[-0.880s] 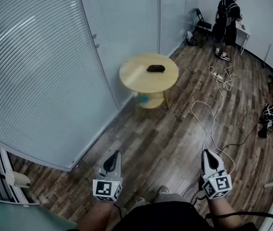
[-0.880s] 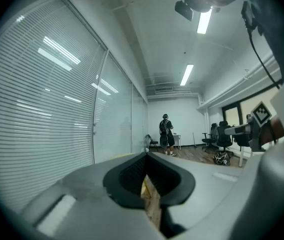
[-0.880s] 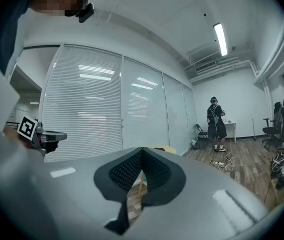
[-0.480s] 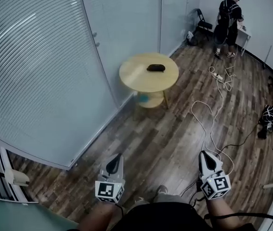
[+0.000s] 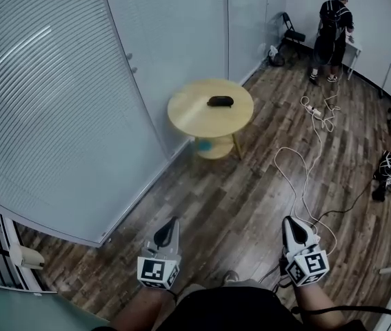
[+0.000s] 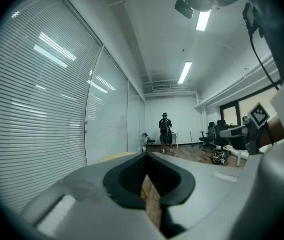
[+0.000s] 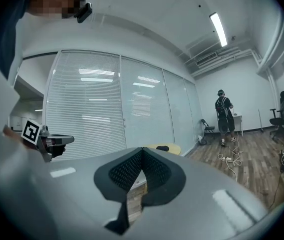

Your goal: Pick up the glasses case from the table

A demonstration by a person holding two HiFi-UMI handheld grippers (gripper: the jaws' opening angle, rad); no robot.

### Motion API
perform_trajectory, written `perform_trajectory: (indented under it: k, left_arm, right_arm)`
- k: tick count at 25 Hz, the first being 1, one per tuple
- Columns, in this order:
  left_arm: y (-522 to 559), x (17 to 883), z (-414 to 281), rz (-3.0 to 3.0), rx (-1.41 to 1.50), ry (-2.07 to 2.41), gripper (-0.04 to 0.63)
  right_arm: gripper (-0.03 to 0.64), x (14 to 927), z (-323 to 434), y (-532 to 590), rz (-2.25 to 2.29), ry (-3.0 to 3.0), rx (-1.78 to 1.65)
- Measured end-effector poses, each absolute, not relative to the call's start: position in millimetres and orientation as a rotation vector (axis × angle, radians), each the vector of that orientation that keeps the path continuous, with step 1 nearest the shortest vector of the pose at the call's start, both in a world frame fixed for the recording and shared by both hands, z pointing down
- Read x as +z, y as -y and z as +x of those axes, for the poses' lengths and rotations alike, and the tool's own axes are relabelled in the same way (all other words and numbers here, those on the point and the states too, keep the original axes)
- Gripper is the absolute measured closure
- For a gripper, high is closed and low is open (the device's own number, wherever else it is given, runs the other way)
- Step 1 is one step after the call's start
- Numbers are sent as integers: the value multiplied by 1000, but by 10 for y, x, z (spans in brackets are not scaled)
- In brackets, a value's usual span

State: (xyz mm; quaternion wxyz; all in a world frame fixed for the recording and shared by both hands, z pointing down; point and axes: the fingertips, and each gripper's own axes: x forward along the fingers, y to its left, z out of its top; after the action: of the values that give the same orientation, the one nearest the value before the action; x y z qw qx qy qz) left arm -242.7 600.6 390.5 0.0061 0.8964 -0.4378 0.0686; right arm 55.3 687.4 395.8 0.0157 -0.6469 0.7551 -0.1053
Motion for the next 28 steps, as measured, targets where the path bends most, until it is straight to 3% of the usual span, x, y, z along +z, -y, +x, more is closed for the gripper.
perform_trajectory:
  k: [10, 23, 28]
  left_arm:
    - [-5491, 4066, -1890, 2792, 245, 1354, 592]
    - [-2943, 4375, -1697, 2794, 241, 1219, 592]
    - [-2095, 4273, -1735, 2851, 245, 1168, 592]
  right_arm:
    - [609, 4313, 983, -6256, -2015, -2371, -404]
    - [609, 4469, 1242, -4032, -2198, -2335, -422]
    - [609, 4348, 1007, -3280, -2204, -2299, -400]
